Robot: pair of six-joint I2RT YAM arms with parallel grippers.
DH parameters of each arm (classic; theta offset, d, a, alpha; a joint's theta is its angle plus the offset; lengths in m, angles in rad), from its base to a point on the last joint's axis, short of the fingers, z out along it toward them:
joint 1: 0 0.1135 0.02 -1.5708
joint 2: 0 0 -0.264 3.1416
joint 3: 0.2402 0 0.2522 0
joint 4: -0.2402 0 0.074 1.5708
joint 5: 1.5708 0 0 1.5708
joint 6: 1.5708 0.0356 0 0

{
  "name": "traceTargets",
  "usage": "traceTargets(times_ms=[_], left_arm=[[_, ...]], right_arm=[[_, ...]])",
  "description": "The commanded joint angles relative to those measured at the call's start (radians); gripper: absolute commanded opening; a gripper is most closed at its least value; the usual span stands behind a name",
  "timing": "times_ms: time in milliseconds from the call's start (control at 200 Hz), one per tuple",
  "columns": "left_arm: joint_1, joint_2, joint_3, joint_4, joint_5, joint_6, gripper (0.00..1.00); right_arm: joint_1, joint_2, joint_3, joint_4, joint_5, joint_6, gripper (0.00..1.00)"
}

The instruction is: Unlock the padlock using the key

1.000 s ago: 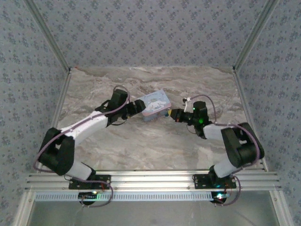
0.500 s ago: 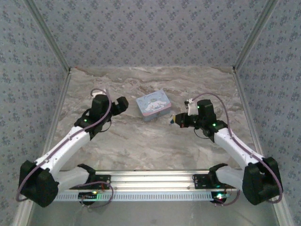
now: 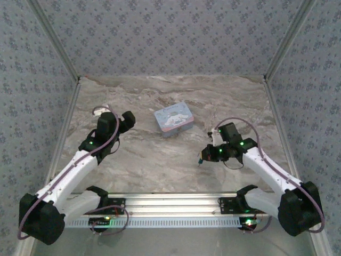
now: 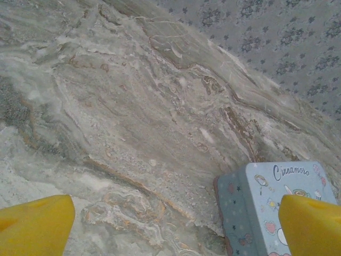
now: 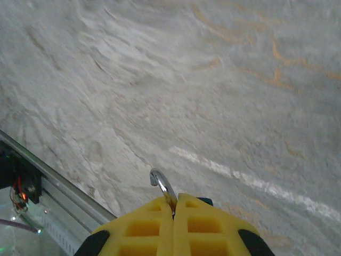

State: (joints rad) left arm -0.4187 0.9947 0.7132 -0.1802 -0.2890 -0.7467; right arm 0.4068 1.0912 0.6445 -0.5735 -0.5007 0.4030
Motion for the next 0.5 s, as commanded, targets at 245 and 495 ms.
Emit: traceTargets(times_ms=[245, 495], left_arm=[[0.005, -0.016, -0.013, 0.002, -0.011, -0.025, 0.98], [0.006, -0.010, -0.011, 0.005, 0.005, -0.028, 0.98]], right_arm=[[0.028, 0.184, -0.045, 0.102, -0.018, 0.039, 0.02], [0.028, 0.253, -0.032, 0.157, -0.022, 0.036, 0.14]])
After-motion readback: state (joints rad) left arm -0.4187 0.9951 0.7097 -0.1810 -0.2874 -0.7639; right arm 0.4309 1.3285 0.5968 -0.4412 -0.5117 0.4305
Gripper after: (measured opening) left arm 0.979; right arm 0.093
